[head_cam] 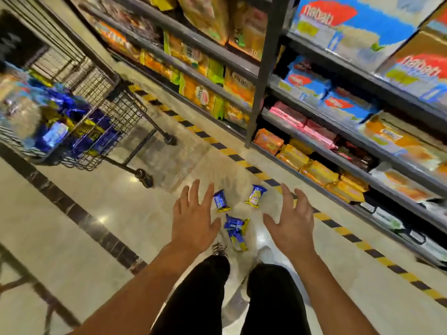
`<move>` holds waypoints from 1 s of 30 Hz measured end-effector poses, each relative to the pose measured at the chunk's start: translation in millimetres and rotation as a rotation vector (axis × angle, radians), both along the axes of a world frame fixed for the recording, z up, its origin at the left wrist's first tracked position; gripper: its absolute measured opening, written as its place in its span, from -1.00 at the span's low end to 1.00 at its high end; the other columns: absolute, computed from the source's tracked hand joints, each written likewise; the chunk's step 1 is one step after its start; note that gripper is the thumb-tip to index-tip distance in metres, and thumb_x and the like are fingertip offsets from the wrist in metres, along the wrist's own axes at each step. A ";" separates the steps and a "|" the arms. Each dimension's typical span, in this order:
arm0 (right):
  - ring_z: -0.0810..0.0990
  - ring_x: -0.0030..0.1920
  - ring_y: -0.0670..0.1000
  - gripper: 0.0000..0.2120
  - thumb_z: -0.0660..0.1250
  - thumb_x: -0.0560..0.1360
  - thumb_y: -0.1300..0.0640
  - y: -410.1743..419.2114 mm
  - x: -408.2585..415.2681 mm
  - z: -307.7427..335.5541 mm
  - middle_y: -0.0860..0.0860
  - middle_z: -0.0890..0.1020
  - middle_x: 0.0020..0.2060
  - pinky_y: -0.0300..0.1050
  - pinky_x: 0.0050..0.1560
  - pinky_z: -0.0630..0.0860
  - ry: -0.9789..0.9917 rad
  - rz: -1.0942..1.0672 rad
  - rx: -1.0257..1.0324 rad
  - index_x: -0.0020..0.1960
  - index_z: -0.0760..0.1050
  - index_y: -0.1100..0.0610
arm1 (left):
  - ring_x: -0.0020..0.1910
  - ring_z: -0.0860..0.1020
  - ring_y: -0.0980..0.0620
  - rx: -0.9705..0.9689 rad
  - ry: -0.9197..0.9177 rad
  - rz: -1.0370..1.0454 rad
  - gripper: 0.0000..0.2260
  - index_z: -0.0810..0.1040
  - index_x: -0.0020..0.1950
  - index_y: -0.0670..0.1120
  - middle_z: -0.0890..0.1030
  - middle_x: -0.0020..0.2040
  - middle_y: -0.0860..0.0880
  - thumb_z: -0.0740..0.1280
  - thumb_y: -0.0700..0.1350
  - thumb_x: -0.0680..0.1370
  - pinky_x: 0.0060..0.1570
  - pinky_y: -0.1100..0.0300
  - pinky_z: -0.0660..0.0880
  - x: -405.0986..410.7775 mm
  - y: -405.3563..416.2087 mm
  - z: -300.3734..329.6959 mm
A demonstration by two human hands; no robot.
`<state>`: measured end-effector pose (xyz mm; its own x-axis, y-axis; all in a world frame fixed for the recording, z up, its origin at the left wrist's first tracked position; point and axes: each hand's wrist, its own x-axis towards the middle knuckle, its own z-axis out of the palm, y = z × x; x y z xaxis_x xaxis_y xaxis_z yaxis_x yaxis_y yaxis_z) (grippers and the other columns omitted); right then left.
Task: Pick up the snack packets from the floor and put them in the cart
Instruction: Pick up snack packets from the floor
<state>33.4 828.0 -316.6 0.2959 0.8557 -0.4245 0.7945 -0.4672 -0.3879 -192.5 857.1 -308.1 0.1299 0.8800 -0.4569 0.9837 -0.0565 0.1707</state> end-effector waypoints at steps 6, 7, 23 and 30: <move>0.16 0.46 0.21 -0.24 0.42 0.48 0.01 13.6 12.6 -69.1 0.14 0.21 0.49 0.12 0.36 0.26 0.102 -0.099 -0.130 0.57 0.13 0.00 | 0.58 -0.07 -0.20 0.007 -0.075 0.131 -0.25 -0.05 0.62 0.12 -0.14 0.62 -0.09 0.28 0.14 0.54 0.47 -0.13 0.11 -1.8 12.1 -45.7; 0.19 0.45 0.19 -0.27 0.43 0.48 0.05 20.3 14.8 -83.4 0.14 0.26 0.47 0.04 0.31 0.26 0.131 -0.117 -0.110 0.56 0.16 0.02 | 0.58 -0.05 -0.20 0.009 -0.083 0.170 -0.25 -0.03 0.62 0.12 -0.11 0.62 -0.09 0.29 0.13 0.53 0.47 -0.14 0.12 -0.1 13.2 -55.9; 0.22 0.41 0.16 -0.25 0.44 0.45 0.02 48.6 26.7 -420.3 0.10 0.28 0.41 -0.03 0.22 0.24 0.168 0.118 -0.154 0.54 0.16 -0.04 | 0.56 -0.02 -0.16 -0.152 -0.115 0.474 -0.28 0.01 0.61 0.18 -0.11 0.61 -0.09 0.34 0.09 0.55 0.44 -0.14 0.14 41.1 -7.0 -397.9; 0.19 0.42 0.17 -0.15 0.46 0.43 -0.04 51.7 26.8 -587.4 0.12 0.23 0.46 -0.08 0.22 0.20 0.173 -0.034 -0.183 0.57 0.06 -0.06 | 0.54 0.07 -0.23 -0.170 -0.128 0.639 -0.26 0.03 0.61 0.17 -0.08 0.60 -0.10 0.35 0.16 0.53 0.42 -0.17 0.21 25.5 -0.3 -566.0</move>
